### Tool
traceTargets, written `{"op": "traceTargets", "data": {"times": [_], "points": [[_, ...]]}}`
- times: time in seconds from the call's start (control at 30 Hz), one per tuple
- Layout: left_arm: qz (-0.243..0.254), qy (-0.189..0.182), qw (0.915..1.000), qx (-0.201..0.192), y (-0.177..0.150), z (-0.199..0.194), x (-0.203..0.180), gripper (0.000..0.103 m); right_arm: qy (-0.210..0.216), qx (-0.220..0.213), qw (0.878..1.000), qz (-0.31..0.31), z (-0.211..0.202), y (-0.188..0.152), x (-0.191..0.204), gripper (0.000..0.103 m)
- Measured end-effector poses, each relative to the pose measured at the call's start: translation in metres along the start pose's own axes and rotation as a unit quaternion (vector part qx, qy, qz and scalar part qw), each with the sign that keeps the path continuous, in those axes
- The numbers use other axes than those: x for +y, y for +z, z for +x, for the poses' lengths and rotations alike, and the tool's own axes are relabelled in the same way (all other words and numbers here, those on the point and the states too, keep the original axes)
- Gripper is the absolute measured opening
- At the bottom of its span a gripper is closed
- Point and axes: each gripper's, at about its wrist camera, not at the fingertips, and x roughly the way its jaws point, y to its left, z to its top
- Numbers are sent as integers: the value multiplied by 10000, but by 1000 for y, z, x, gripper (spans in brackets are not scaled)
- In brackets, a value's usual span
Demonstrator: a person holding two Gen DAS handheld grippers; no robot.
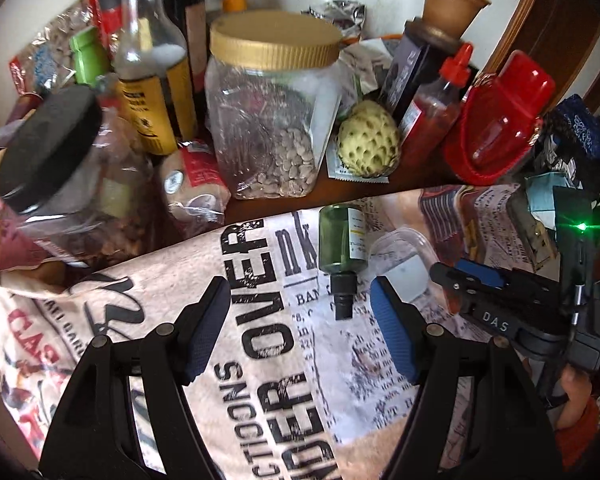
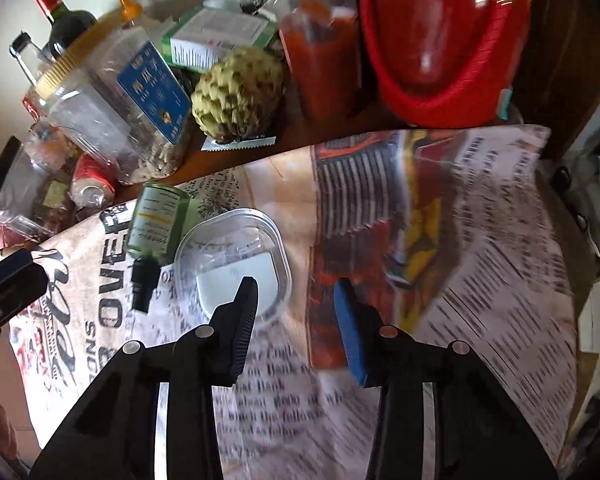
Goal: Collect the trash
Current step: 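Grasp the clear plastic lid with the right tool while the left tool grasps the green bottle, then carry the green bottle and clear lid down over the white bucket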
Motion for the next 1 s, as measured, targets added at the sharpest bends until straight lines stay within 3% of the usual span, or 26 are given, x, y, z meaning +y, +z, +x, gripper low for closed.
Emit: {"op": "traceTargets", "data": {"times": [0.1, 0.33, 0.53, 0.67, 0.8, 1.0], "points": [[35, 0, 10000, 34, 6, 15, -1, 71, -158, -62, 9997, -185, 7, 2, 4, 21], [-37, -131, 9997, 184, 22, 48, -6, 71, -348, -404, 9978, -391, 3, -7, 11, 5], [-15, -180, 9995, 249, 32, 69, -19, 70, -378, -433, 9983, -124, -12, -15, -4, 2], [84, -54, 9996, 282, 35, 82, -28, 60, -489, -517, 9974, 140, -40, -22, -34, 2], [221, 52, 9985, 506, 35, 100, -39, 43, -656, -579, 9956, 341, -65, -32, -62, 2], [143, -33, 9981, 601, 26, 98, -46, 41, -635, -683, 9939, 592, -91, -37, -79, 2]]}}
